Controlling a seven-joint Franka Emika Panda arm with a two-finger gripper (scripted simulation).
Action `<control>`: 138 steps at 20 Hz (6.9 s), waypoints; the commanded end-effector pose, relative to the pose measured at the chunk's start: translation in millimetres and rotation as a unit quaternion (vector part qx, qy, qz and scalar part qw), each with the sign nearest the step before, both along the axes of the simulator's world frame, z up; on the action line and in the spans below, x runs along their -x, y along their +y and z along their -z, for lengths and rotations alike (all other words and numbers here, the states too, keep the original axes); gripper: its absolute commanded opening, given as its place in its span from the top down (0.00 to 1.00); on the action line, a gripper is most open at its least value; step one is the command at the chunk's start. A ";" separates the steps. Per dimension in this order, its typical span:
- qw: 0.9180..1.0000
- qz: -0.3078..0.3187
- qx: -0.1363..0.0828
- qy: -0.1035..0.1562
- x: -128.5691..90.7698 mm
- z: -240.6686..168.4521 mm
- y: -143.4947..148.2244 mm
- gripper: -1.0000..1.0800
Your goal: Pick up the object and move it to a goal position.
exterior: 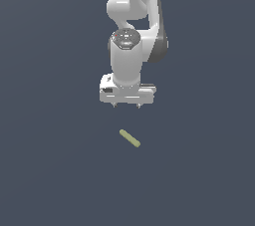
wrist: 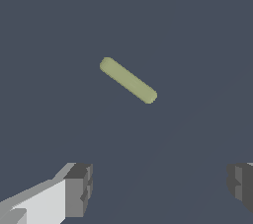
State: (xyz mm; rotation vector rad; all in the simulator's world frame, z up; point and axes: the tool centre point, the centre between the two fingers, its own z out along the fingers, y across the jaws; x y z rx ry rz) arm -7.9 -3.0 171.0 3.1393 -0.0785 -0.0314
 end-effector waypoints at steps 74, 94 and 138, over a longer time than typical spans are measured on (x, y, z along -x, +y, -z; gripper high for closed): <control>0.894 -0.448 -0.005 -0.009 -73.9 142.1 12.8 0.04; 0.893 -0.449 -0.005 -0.009 -75.0 161.5 14.0 1.00; 0.894 -0.449 -0.005 -0.009 -20.5 -105.3 -121.0 1.00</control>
